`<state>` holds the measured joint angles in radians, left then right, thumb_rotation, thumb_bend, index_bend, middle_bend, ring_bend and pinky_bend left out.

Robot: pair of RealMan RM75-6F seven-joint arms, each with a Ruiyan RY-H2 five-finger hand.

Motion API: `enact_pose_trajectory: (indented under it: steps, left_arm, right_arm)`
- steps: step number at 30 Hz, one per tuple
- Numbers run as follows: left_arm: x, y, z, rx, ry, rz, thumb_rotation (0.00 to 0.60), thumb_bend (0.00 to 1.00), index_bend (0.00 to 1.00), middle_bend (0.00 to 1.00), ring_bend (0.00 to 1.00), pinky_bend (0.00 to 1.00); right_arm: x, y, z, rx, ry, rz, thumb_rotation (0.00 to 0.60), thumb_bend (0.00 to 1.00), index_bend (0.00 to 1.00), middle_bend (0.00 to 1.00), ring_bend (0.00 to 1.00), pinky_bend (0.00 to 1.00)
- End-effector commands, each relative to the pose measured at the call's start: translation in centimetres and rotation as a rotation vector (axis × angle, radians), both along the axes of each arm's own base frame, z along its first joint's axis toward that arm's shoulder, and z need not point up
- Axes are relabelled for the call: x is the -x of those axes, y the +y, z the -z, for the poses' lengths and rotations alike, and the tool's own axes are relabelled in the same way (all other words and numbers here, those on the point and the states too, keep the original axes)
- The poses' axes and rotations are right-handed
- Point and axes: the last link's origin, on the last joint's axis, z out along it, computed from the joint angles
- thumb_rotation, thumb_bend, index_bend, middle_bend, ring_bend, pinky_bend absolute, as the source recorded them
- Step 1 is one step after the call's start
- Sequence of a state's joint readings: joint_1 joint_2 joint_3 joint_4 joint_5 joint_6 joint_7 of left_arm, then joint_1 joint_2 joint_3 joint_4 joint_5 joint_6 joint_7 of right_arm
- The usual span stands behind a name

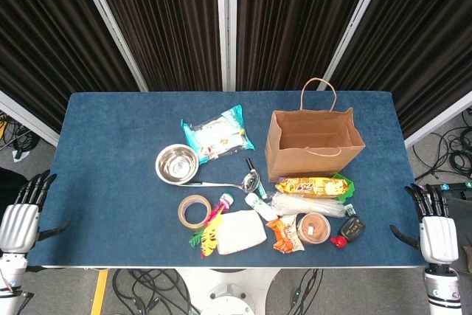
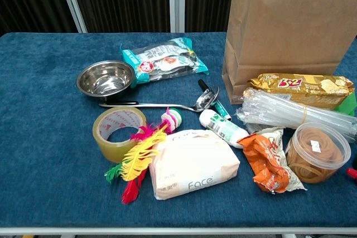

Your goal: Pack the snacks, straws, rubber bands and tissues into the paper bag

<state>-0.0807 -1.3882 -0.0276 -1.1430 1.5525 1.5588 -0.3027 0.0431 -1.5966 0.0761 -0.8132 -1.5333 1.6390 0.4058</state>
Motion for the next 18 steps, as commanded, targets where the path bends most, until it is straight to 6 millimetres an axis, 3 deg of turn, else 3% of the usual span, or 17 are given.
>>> enact_pose_trajectory:
  steps: [1,18]
  left_arm:
    - [-0.1,0.0,0.1,0.000,0.001,0.002,0.600,0.02,0.08,0.14,0.01,0.14]
    - [-0.2,-0.1,0.2,0.005,-0.015,0.011,0.600,0.02,0.08,0.14,0.01,0.14]
  right_arm:
    - [0.0,0.0,0.0,-0.005,0.000,-0.001,0.600,0.00,0.14,0.13,0.00,0.00]
    - [-3.2,0.6,0.2,-0.114,-0.046,-0.065,0.600,0.00,0.14,0.13,0.00,0.00]
